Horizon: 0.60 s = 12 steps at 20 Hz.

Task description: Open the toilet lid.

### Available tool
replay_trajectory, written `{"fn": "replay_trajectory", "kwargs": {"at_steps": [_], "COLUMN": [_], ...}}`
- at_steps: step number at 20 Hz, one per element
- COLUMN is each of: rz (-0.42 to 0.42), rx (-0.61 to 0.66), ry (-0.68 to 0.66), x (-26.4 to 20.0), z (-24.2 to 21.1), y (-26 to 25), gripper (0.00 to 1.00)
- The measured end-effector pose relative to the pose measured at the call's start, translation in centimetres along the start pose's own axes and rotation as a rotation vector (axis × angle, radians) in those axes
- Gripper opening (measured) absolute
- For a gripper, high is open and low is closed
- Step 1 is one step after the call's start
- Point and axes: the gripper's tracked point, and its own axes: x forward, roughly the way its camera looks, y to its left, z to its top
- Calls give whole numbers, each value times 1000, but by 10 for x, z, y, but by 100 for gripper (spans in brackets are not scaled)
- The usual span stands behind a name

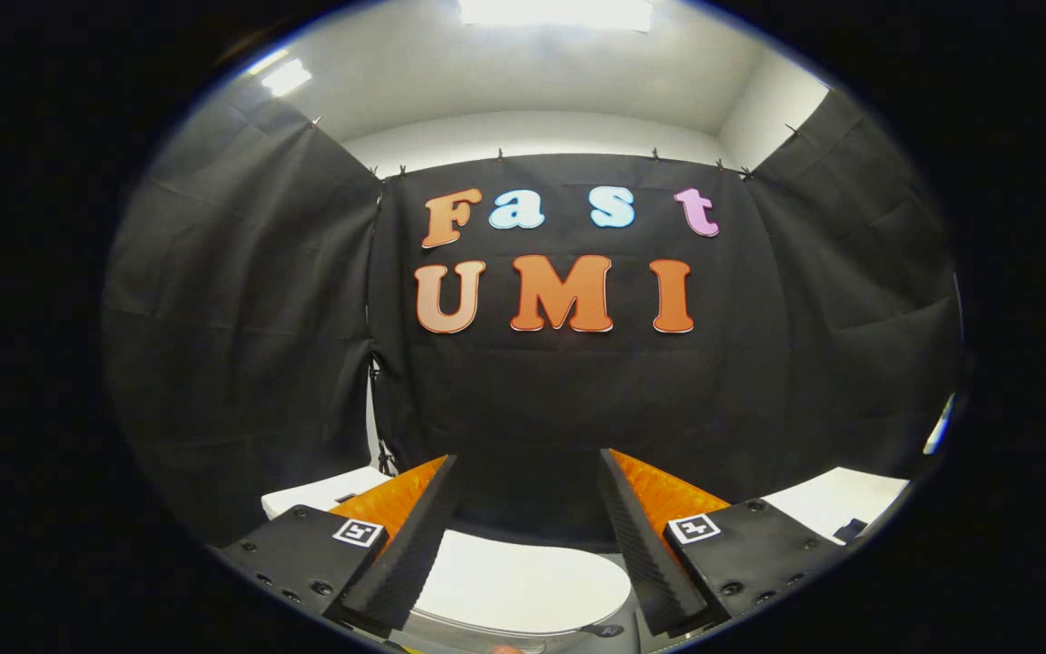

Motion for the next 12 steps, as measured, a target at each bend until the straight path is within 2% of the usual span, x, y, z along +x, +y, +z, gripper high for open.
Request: {"fn": "replay_trajectory", "kwargs": {"at_steps": [6, 12], "rz": [-47, -156], "rx": [120, 227], "ry": [41, 77], "x": [12, 12], "z": [-60, -123], "y": [-21, -60], "gripper": [99, 99]}}
